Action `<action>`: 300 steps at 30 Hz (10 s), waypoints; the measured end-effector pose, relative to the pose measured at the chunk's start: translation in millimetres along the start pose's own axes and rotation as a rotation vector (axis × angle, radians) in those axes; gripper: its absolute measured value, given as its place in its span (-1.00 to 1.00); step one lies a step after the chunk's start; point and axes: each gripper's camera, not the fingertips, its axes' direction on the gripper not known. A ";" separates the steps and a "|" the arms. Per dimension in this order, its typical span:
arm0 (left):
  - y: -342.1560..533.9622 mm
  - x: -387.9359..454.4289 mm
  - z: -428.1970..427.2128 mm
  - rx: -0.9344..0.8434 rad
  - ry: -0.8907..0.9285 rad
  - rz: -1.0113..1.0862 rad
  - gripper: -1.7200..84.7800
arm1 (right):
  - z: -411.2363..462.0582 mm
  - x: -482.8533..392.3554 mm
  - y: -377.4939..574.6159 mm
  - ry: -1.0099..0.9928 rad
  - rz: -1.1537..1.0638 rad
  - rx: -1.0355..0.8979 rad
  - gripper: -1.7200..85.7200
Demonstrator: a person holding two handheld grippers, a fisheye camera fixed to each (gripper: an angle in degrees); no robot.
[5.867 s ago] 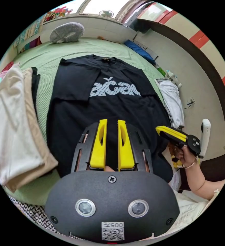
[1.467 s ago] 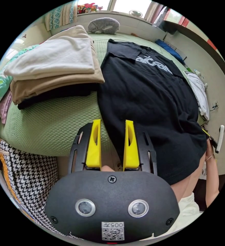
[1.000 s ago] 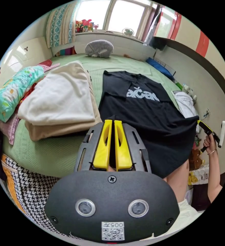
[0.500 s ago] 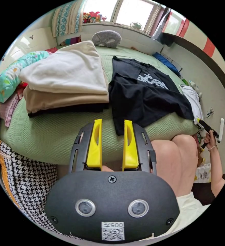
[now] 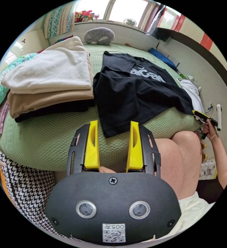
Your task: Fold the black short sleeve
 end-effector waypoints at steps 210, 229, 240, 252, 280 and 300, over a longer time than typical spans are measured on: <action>-357.9 58.0 247.8 -0.152 -0.165 0.371 -0.61 | 60.1 -174.7 -283.0 -0.219 -0.355 -0.068 -0.79; -388.3 50.0 243.8 -0.212 -0.007 0.312 -0.87 | 68.4 -169.6 -251.1 -0.194 -0.360 -0.109 -0.78; -396.4 59.9 304.2 -0.318 -0.237 0.249 -0.86 | 79.8 -163.7 -252.3 -0.203 -0.273 -0.175 -0.79; -302.6 132.1 213.8 -0.093 -0.196 0.293 -0.78 | 49.4 -149.4 -176.4 -0.160 -0.280 -0.263 -0.76; -175.5 205.4 269.5 -0.257 -0.114 0.103 -0.78 | 41.3 -83.4 -102.8 -0.261 -0.166 -0.264 -0.87; -92.7 592.1 223.9 -0.290 0.356 0.707 -0.64 | -44.5 147.0 -56.4 -0.342 0.133 -0.057 -0.82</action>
